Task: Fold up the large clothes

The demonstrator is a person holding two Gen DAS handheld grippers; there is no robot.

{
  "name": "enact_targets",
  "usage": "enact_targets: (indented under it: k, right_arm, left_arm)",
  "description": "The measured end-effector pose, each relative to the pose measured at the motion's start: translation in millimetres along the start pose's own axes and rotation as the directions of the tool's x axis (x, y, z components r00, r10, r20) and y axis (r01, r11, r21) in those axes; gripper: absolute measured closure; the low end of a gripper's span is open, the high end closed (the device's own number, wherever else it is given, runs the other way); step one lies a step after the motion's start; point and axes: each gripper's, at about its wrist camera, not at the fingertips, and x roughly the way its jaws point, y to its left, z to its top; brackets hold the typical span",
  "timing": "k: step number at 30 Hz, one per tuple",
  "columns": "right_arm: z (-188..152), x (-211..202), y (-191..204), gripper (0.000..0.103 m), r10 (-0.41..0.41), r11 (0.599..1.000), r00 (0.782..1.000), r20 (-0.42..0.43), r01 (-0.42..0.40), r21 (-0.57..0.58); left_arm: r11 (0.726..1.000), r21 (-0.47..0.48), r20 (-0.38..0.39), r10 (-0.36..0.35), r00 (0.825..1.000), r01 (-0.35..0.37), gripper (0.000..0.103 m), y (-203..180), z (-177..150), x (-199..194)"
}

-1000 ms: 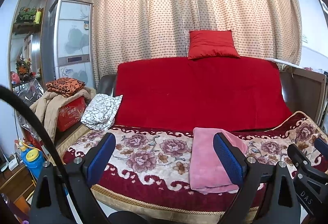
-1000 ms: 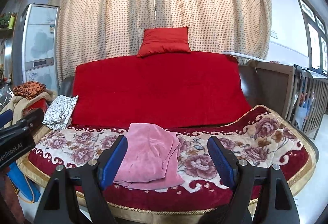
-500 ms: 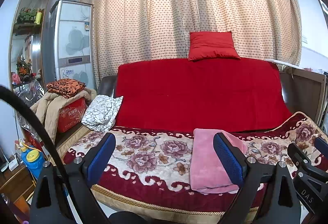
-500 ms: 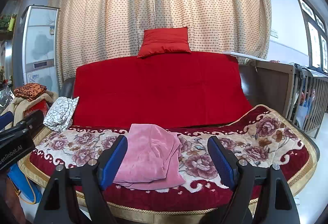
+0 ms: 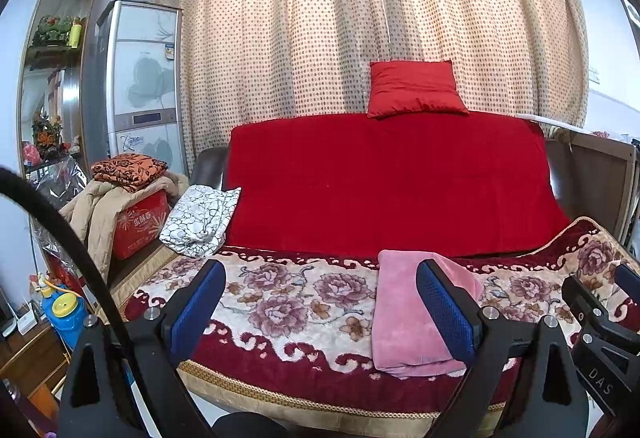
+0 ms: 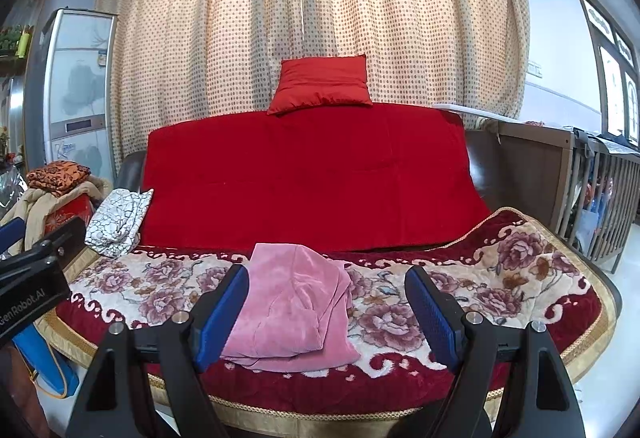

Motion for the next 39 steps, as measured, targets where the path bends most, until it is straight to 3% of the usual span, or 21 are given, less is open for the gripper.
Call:
enact_targets:
  k: [39]
  right_arm:
    - [15, -21, 12, 0.02, 0.007, 0.999, 0.998, 0.056, -0.004, -0.04]
  left_arm:
    - [1.0, 0.001, 0.061, -0.009, 0.998, 0.009, 0.007, 6, 7, -21]
